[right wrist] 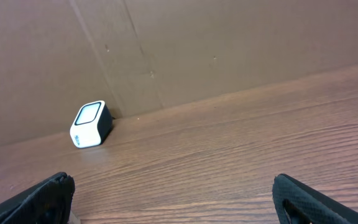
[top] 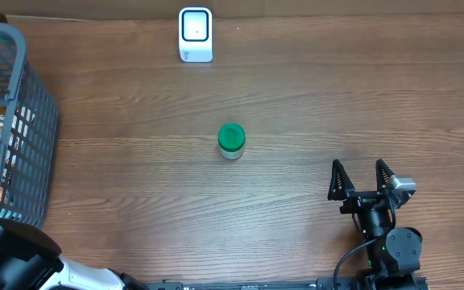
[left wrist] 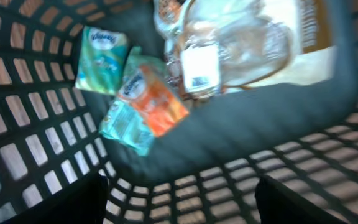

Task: Scan the item barcode
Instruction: 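Return the left gripper to the basket and grasp the orange tissue pack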

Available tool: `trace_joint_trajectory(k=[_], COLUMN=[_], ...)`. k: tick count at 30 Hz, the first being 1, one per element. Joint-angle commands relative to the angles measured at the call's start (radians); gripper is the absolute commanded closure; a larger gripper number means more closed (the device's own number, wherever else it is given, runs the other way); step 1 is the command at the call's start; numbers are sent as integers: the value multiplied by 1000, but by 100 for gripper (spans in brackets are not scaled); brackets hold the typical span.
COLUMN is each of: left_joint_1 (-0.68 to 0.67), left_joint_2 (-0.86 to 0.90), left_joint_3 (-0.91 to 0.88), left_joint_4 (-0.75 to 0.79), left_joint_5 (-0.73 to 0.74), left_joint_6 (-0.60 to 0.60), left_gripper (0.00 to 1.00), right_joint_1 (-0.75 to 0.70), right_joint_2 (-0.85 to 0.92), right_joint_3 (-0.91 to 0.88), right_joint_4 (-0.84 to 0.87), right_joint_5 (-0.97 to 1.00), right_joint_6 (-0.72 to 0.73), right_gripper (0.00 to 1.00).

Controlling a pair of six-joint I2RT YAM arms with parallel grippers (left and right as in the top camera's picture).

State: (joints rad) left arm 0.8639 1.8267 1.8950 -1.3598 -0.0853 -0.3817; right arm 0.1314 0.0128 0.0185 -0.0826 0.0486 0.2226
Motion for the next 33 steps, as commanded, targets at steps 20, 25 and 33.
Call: trace_joint_trajectory(k=[20,25,33], left_joint_1=[-1,-3,-8], left_joint_2=[4,11,61], left_joint_3=[-525,-533,-533], left_joint_4=[532,563,566], left_joint_5=[-131,-125,-125], left_joint_6=[312,360,363], left_gripper=[29,29,43], right_joint_1=[-3,-3,-3], right_joint_2=[-10,-10,-10], right_joint_3=[-11,-11,-11], right_joint_4=[3,3,3], right_joint_5=[-6,-6,-6], right_joint_6=[-14,-14,-14], right_gripper=[0,0,0])
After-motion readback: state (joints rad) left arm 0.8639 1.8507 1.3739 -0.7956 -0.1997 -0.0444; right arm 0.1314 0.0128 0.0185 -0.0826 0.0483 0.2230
